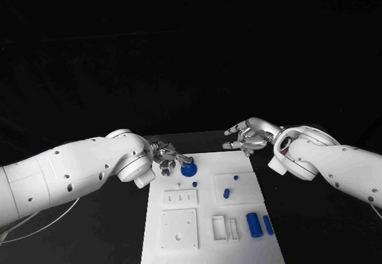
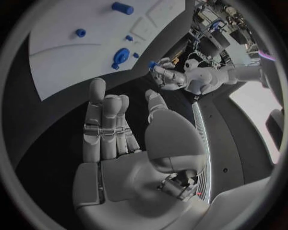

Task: Assemble the parts on the task board

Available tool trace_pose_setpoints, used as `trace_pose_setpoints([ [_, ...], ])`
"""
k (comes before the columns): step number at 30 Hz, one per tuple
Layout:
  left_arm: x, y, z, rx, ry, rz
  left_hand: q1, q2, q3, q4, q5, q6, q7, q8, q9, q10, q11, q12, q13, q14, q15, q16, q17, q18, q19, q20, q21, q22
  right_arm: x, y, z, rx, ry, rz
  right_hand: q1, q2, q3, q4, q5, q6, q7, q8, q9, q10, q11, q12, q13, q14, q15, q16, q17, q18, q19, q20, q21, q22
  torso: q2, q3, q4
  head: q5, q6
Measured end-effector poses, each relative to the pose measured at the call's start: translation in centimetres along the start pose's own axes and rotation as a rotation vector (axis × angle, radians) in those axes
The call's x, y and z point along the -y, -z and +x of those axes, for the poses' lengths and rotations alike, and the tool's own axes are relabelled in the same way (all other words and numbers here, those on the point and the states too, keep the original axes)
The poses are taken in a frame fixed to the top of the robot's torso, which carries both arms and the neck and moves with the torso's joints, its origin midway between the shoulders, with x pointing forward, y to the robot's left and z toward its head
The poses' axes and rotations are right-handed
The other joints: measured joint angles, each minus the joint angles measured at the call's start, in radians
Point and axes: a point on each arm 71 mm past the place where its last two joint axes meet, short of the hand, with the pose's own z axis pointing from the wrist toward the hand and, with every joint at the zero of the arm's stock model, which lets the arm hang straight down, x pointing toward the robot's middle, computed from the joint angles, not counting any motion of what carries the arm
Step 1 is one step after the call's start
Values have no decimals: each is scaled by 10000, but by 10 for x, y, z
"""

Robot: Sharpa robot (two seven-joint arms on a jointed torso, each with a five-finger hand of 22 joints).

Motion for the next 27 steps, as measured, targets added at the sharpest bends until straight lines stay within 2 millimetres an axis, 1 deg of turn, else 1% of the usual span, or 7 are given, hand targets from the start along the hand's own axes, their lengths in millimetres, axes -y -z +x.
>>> trace_pose_setpoints([
  [6,-6,1,6,159,-450,-302,0,0,-28,-28,235,87,15,-59,0,78,12,-49,-13,93,7,0,50,-1,14,-14,0,-1,13,-1,-17,1118,-1003,63,-148,279,-84,-576,505,1,-1,0,-1,54,-54,-493,-914,-102,-43,-731,-788,1,-91,48,0,-1244,1,12,7,60,-71],
  [9,-8,1,9,328,-726,-402,1,-1,-29,-29,541,125,10,-92,0,127,23,-115,-32,148,-34,0,76,-5,51,-50,0,-1,16,-2,-22,1577,-1393,19,-172,302,-52,-684,776,1,-1,0,0,54,-53,-525,-1091,-102,-43,-854,-888,2,-91,49,0,-1606,3,12,10,100,-97],
  [13,-13,0,18,496,-1024,-501,-9,-11,-42,-42,703,172,4,-88,1,188,46,-167,-46,203,-23,0,129,-5,61,-59,0,-1,16,-5,-28,2107,-1808,-80,-265,396,-7,-920,1035,1,-2,0,-1,54,-53,-666,-1464,-101,-43,-1118,-1089,2,-91,48,0,-2223,10,0,11,128,-157],
  [19,-20,-2,32,640,-1349,-614,-196,-198,-42,-42,1144,318,-2,-18,1,399,10,-295,-91,373,-55,-41,248,-13,151,-78,0,-6,20,-7,-33,2623,-2156,-90,-315,446,30,-1010,1042,1,-1,0,-1,17,-90,-666,-1632,-101,-42,-1186,-1125,1,-91,48,0,-2531,15,-22,16,144,-278],
  [22,-22,-2,36,712,-1517,-610,-269,-270,-24,-26,1287,461,-30,-12,1,564,0,-435,-107,491,-61,-74,379,-10,309,-47,-24,-15,21,-7,-34,2781,-2261,-85,-315,446,57,-1037,1042,-33,32,0,-1,17,-89,-666,-1652,-100,-42,-1194,-1126,-147,-91,48,0,-2564,15,-23,17,156,-329],
  [26,-21,0,39,781,-1768,-580,-317,-319,15,11,1453,567,-21,-19,1,718,11,-608,-53,629,-52,-167,653,-6,674,-10,-496,74,22,-8,-35,2909,-2367,-95,-315,446,57,-1037,1097,-33,32,0,-2,17,-89,-665,-1694,-100,-41,-1194,-1142,-147,-91,48,0,-2613,15,-23,17,191,-413],
  [27,-21,0,40,789,-1835,-569,-386,-388,45,-11,1487,684,-10,-99,41,841,22,-765,26,712,-38,-275,822,-4,808,23,-774,357,22,-8,-35,2928,-2389,-96,-315,446,57,-1037,1101,-33,32,0,-2,17,-89,-665,-1706,-100,-41,-1194,-1145,-147,-91,48,0,-2633,15,-24,17,198,-434],
])
